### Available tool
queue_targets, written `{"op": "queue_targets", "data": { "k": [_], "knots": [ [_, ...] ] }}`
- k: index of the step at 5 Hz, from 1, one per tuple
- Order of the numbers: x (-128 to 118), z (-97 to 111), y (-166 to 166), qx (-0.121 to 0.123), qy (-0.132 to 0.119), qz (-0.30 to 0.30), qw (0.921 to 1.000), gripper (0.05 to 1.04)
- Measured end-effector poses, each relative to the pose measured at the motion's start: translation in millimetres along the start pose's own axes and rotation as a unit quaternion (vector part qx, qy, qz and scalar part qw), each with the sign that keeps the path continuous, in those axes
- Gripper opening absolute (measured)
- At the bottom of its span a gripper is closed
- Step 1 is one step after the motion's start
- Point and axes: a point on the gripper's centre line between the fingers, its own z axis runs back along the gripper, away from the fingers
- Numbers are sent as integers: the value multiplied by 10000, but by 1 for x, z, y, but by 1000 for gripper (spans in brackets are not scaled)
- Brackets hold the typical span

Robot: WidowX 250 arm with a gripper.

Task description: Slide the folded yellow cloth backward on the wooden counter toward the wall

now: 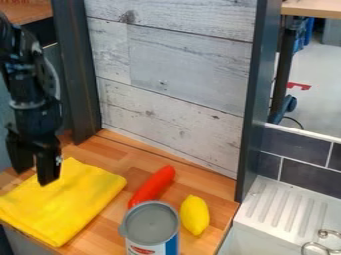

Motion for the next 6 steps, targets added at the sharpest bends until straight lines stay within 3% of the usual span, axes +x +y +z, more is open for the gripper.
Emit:
{"op": "queue_targets", "data": {
  "k": [2,3,4,6],
  "knots": [
    [10,-33,15,200,338,257,9989,1001],
    [8,-52,16,177,583,332,9976,1001],
    [11,-68,15,86,668,214,9975,1001],
    [55,-67,18,-173,446,90,9988,1001]
  ]
}}
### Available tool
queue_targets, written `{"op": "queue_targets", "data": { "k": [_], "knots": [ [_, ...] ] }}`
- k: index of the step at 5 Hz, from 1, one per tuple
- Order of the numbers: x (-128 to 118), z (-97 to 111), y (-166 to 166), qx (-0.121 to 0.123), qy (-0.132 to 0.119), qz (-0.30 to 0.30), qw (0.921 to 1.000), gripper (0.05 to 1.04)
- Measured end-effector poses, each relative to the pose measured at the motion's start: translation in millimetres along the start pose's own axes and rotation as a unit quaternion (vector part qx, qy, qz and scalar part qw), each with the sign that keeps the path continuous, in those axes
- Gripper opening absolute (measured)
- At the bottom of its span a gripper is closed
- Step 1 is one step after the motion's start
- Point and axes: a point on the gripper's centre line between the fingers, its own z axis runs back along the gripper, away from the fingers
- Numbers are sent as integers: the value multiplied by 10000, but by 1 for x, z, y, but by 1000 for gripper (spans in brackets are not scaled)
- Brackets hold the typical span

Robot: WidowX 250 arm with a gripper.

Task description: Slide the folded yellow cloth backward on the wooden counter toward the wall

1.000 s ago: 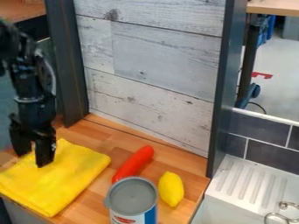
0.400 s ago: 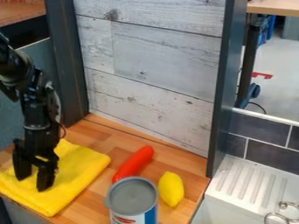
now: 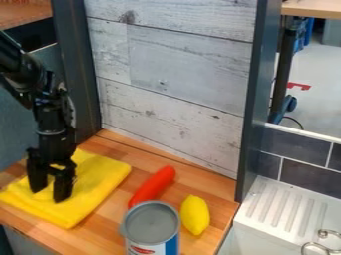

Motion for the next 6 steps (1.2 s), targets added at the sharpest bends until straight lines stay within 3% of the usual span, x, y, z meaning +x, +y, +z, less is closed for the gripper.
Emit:
{"op": "queue_targets", "data": {
  "k": [1,3,6],
  "knots": [
    [37,10,-13,-11,-155,-335,9993,1001],
    [66,16,-30,-198,-260,-515,9981,1001],
    [62,22,-35,-275,-301,-424,9983,1001]
  ]
}}
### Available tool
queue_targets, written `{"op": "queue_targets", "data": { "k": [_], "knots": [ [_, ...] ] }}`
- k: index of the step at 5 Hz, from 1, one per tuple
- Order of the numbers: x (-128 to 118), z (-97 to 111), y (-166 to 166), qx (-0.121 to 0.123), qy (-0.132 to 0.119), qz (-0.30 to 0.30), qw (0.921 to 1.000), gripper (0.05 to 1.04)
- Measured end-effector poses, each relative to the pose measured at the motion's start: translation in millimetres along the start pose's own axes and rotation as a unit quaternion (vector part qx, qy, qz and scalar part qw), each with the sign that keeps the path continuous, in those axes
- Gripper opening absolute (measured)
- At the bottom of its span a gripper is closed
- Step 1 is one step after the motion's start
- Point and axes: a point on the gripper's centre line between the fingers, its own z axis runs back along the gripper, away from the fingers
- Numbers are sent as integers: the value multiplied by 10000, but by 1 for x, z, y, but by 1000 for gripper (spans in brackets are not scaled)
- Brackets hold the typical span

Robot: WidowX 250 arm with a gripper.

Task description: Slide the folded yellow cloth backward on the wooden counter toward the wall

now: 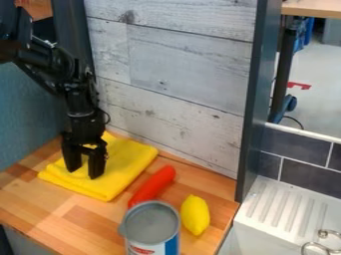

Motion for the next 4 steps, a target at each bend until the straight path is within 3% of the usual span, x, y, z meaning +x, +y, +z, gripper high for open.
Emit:
{"op": "queue_targets", "data": {
  "k": [1,2,3,4],
  "knots": [
    [-5,34,-4,114,-364,31,9993,1000],
    [-16,65,-6,361,-573,34,9977,1000],
    [-43,81,-12,512,-415,-107,9978,1001],
    [-86,94,-28,567,-267,-233,9978,1000]
  ]
}}
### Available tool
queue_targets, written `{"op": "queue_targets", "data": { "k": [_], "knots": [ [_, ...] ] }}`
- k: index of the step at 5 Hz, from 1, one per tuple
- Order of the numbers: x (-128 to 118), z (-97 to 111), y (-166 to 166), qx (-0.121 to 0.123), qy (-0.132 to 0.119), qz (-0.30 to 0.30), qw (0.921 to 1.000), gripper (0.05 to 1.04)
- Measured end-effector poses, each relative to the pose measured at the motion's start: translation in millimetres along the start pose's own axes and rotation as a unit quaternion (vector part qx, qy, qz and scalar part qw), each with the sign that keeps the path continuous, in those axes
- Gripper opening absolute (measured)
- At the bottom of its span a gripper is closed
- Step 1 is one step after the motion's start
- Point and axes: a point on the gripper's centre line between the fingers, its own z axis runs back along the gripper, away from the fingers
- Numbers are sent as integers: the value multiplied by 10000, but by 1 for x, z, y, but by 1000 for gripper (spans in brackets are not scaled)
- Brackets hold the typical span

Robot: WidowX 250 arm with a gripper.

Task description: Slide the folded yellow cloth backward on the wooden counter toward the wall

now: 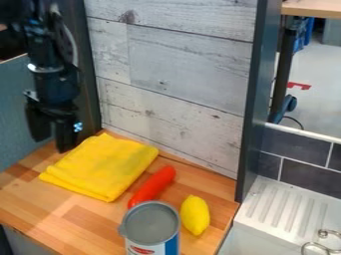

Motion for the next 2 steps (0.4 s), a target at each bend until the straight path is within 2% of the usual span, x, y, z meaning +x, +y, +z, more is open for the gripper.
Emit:
{"op": "queue_targets", "data": {
  "k": [1,2],
  "knots": [
    [-36,17,-17,114,-14,-61,9999,1000],
    [-54,29,-30,237,-14,-76,9997,1000]
  ]
}}
